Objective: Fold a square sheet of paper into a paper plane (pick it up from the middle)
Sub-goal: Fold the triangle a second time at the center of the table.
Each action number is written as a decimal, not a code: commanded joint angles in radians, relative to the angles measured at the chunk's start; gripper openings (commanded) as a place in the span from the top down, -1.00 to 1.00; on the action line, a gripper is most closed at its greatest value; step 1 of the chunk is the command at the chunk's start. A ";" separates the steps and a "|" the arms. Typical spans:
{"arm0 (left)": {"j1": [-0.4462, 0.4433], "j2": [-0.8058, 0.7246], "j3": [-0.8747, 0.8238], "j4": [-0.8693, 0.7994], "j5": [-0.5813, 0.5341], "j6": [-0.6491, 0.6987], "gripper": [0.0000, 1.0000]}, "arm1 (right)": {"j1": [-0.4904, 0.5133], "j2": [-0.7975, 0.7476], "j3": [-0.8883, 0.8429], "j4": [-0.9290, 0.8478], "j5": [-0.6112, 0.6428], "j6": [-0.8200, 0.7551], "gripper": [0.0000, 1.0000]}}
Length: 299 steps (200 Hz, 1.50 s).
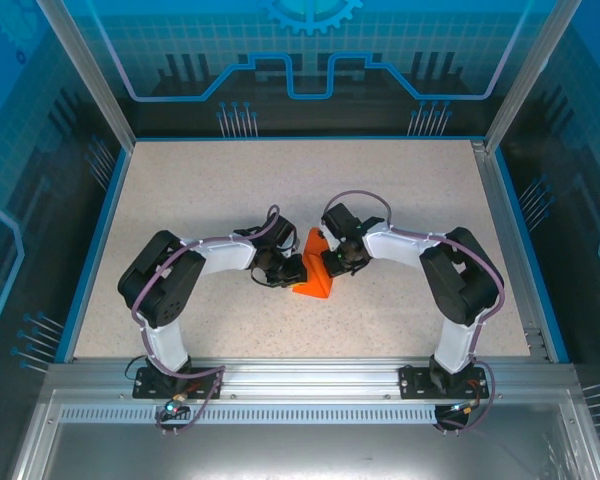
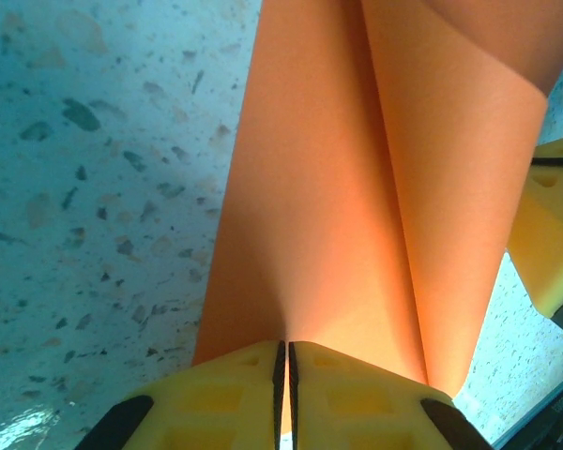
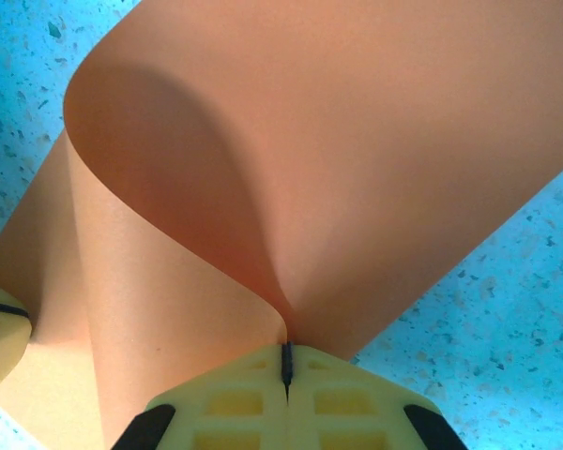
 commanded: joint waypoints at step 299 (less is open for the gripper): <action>0.007 -0.128 -0.057 0.108 -0.010 -0.062 0.96 | 0.027 0.011 -0.022 -0.017 0.069 0.010 0.91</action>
